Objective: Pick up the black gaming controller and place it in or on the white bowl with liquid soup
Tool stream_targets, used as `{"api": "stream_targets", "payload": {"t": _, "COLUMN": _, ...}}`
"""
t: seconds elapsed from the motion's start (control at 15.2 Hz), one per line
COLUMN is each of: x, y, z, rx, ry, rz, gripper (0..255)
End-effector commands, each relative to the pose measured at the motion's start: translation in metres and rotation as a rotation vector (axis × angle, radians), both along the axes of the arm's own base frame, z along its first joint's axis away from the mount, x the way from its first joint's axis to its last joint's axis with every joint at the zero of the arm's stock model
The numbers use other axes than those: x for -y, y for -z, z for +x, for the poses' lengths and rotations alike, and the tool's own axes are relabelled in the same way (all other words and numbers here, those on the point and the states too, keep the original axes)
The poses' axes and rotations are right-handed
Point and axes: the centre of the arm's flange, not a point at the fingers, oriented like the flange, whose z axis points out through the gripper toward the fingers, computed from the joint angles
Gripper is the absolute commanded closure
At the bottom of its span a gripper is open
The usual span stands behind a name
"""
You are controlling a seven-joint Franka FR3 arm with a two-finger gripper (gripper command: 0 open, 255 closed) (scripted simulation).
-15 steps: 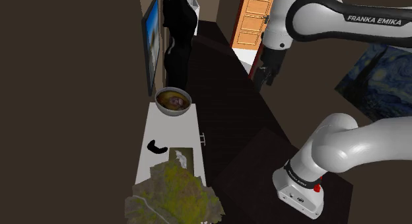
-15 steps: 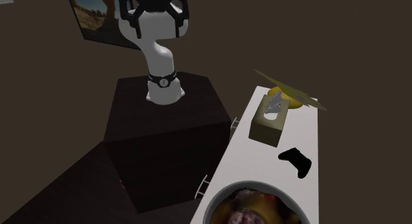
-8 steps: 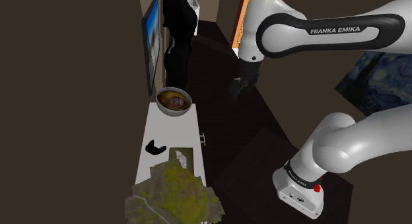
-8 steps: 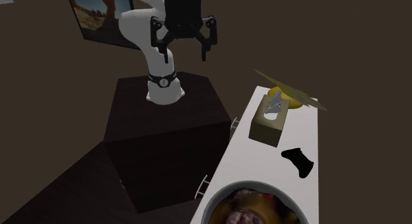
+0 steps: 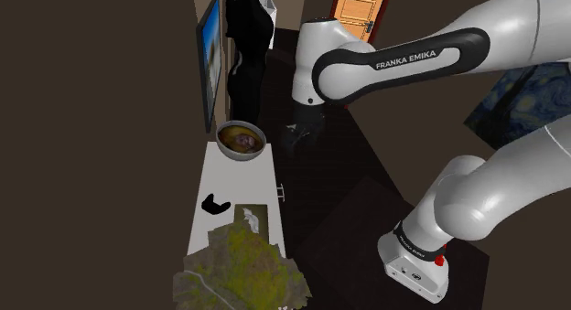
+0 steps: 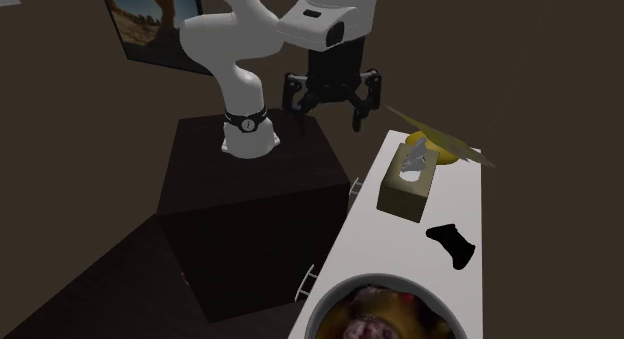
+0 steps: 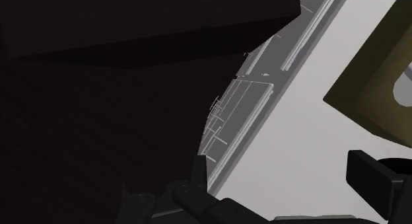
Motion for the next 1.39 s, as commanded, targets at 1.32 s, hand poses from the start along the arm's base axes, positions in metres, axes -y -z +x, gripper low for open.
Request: {"api": "stream_targets", "payload": {"t": 1.32, "x": -0.182, "y": 0.142, "z": 0.154, "rx": 0.033, "ry": 0.04, "rz": 0.031, "gripper": 0}}
